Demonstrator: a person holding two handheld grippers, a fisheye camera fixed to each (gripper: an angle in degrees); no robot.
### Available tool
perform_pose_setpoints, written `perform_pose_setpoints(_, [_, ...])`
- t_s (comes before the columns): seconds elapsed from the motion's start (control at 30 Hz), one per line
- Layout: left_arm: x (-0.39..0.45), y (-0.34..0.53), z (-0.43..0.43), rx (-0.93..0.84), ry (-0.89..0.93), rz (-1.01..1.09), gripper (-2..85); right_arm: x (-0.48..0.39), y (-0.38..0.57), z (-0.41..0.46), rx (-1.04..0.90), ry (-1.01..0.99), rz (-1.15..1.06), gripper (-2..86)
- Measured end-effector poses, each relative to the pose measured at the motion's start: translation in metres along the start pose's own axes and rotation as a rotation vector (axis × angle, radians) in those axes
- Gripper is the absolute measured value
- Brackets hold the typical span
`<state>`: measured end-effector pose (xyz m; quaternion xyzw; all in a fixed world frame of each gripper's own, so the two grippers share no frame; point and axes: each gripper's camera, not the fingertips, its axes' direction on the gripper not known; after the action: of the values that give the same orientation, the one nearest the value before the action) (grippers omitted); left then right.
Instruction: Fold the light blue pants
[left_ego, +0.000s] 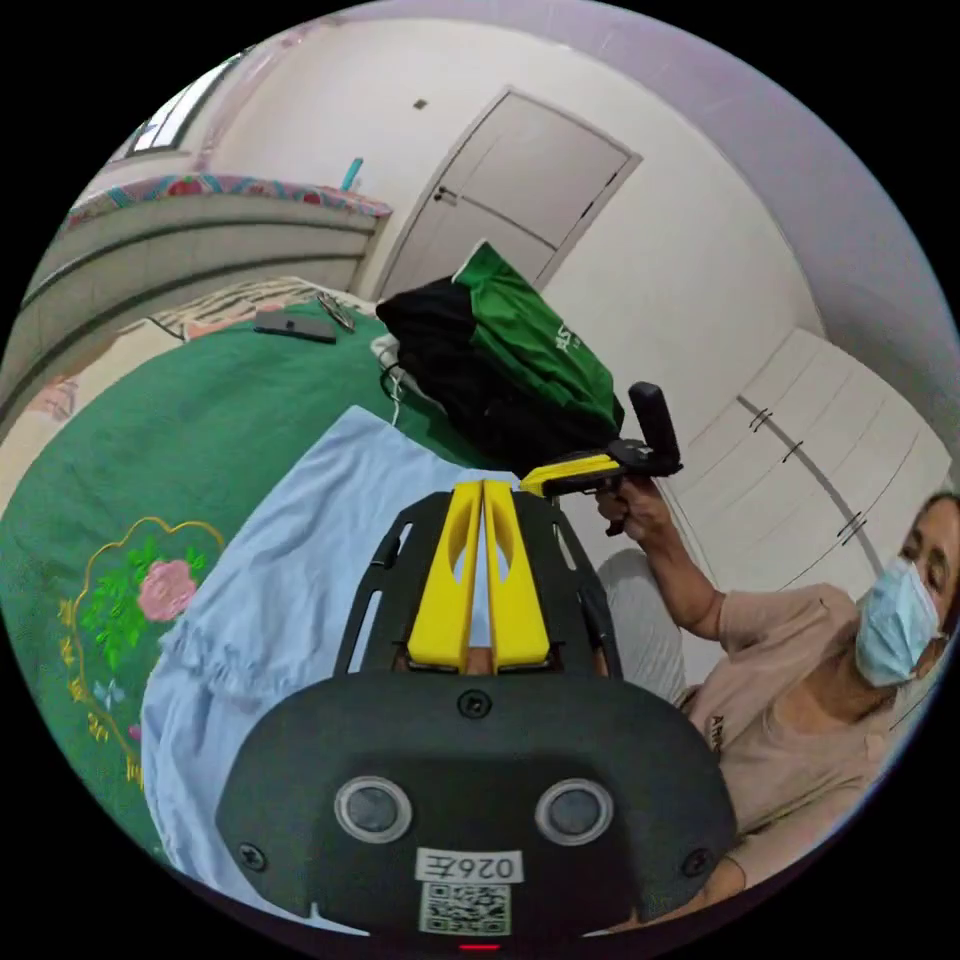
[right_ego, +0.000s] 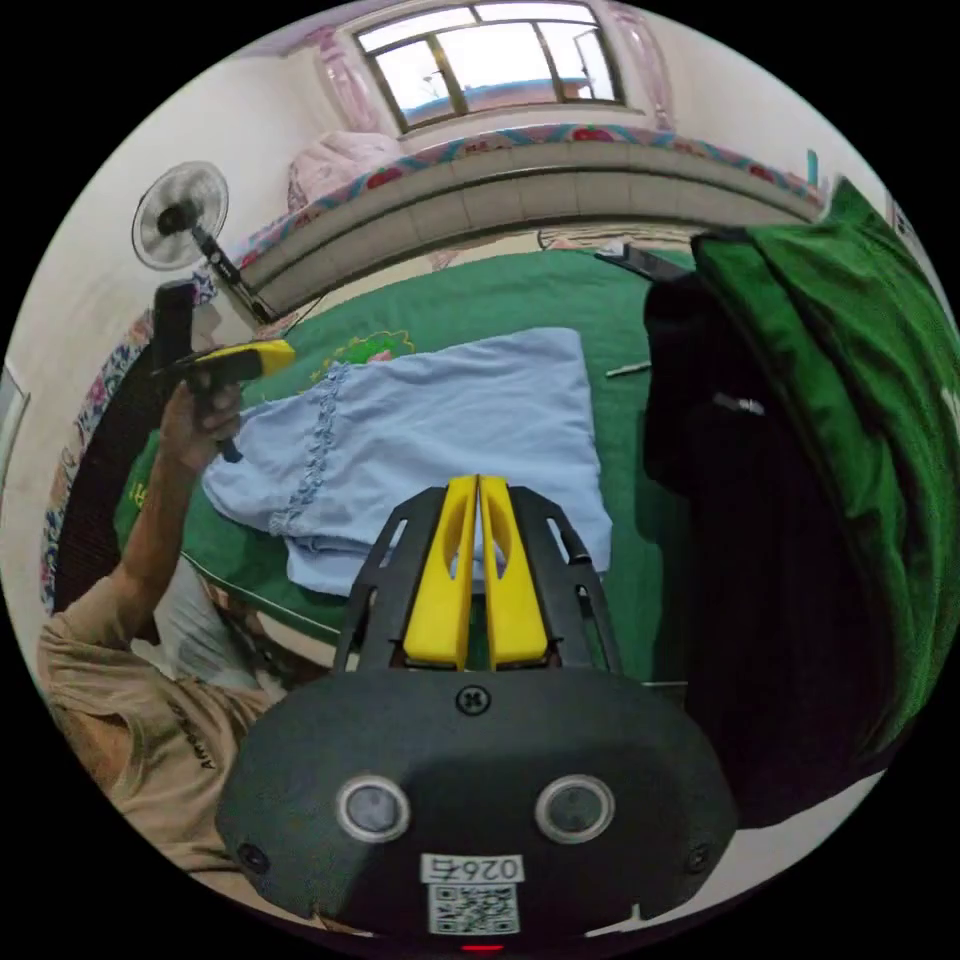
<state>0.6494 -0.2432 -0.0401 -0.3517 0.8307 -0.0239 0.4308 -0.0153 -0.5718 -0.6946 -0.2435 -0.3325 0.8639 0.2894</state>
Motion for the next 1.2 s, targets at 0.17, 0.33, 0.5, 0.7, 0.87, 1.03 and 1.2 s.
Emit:
perform_pose_setpoints(0.17, [-0.034,-0.072,0.118,-0.114,0.144,-0.146,1.0,0.053,0.026,-0.017,0.094,-0.010,0.175,3.3])
perform_pose_setpoints(0.33, [-0.047,-0.112,0.189,-0.257,-0.124,-0.215,17.8,0.081,0.032,-0.001,0.040,-0.015,0.261,15.0])
perform_pose_setpoints(0.5, [-0.053,-0.138,0.233,-0.395,-0.220,-0.282,22.9,0.100,0.027,0.042,-0.086,-0.091,0.318,15.5])
perform_pose_setpoints(0.7, [-0.054,-0.158,0.248,-0.500,-0.266,-0.322,20.3,0.071,0.025,0.043,-0.036,-0.248,0.085,-1.3])
perform_pose_setpoints(0.87, [-0.053,-0.154,0.239,-0.519,-0.427,-0.310,6.8,0.015,0.037,0.033,0.034,0.043,-0.106,-1.5])
perform_pose_setpoints(1.03, [-0.066,-0.138,0.193,-0.411,-0.280,-0.348,0.1,-0.005,0.047,0.054,0.014,-0.021,-0.177,-1.5])
perform_pose_setpoints(1.2, [-0.078,-0.106,0.071,-0.119,-0.010,-0.384,-0.2,-0.016,0.054,0.048,0.130,-0.239,-0.184,-1.6])
